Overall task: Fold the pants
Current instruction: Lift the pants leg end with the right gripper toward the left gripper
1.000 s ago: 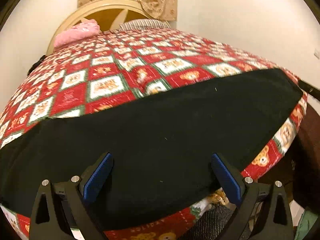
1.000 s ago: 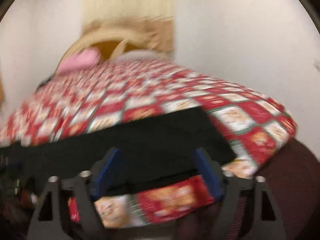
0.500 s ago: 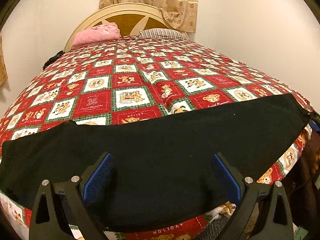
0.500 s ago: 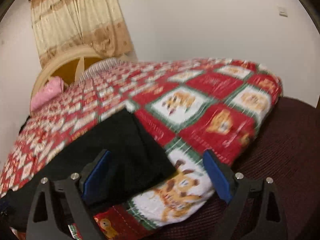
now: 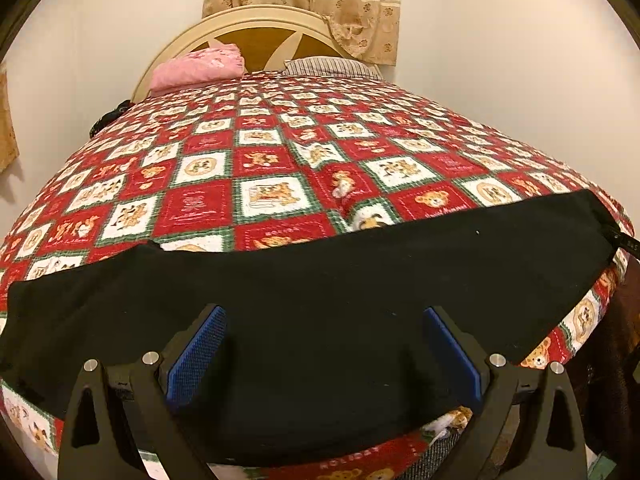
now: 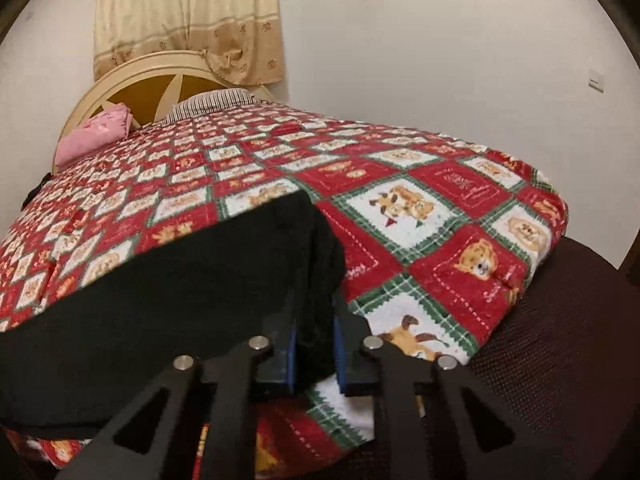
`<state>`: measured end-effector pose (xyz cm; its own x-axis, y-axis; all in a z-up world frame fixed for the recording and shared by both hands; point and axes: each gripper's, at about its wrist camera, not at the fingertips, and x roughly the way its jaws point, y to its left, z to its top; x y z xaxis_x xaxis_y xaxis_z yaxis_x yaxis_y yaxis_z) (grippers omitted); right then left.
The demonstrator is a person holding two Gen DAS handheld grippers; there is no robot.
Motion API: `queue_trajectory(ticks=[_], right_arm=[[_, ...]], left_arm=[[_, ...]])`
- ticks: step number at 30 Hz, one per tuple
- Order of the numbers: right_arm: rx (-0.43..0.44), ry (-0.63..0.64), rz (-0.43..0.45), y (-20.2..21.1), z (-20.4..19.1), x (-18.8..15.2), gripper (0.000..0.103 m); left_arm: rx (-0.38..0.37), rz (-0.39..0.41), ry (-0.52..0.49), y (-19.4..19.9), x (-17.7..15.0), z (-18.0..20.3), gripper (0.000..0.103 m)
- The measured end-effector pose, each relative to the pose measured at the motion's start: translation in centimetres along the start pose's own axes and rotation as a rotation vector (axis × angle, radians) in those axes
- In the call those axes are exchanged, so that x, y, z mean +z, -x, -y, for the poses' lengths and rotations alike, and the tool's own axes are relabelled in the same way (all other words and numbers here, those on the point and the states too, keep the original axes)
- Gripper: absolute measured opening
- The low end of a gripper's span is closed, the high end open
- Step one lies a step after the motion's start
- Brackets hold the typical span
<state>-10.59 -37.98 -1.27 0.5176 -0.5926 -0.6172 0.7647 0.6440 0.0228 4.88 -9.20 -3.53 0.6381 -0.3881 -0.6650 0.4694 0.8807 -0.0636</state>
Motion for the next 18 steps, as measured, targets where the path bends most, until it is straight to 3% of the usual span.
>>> queue_trajectory(ticks=[7,12,18], right_arm=[[0.211,0.148,0.156,6.5,-7.4,2.3,0.016],[0.386,0.276,0.157,8.3,-14.5,1.1,0.016],[0.58,0.468,0.107,8.1,-24.3,-3.9,0.016]], left_arm=[[0.044,0.038,0.095,1.5,1.2,-4.1,0.099],[0.117,0.1,0.121,3.2,1.5,-6.8,0.099],[0.225,0.136,0.135,4.3,1.0,-10.1,0.099]])
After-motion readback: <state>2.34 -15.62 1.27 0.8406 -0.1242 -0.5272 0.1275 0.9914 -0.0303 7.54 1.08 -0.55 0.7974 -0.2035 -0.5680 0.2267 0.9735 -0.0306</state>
